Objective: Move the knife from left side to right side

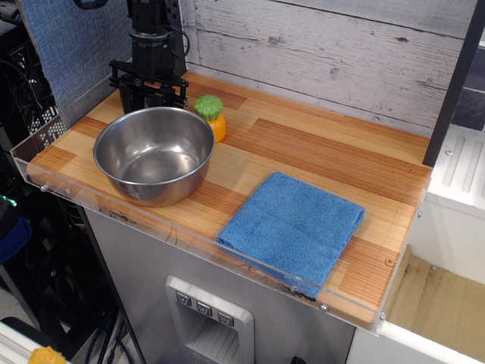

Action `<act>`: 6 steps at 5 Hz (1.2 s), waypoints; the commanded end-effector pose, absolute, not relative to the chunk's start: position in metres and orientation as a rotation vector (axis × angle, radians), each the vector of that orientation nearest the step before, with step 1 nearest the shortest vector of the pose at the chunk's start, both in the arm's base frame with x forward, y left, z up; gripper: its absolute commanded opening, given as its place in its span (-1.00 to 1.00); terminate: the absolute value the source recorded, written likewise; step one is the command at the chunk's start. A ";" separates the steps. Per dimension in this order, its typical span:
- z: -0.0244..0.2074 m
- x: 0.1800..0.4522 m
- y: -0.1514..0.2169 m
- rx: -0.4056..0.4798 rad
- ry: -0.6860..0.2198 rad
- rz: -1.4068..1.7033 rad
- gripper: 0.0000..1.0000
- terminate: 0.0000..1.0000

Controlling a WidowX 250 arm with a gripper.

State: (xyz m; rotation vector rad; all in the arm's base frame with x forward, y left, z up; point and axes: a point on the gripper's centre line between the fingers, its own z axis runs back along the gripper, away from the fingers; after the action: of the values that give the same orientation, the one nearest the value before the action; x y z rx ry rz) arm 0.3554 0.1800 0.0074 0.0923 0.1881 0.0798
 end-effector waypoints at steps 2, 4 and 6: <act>0.072 0.326 0.199 0.124 0.090 0.206 -1.00 -1.00; 0.131 0.316 0.180 0.160 0.027 0.231 -1.00 -1.00; 0.171 0.303 0.095 0.016 -0.052 0.098 -1.00 -1.00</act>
State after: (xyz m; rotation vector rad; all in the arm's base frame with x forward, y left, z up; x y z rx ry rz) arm 0.3138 0.0916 0.1495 -0.0080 0.0075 0.1054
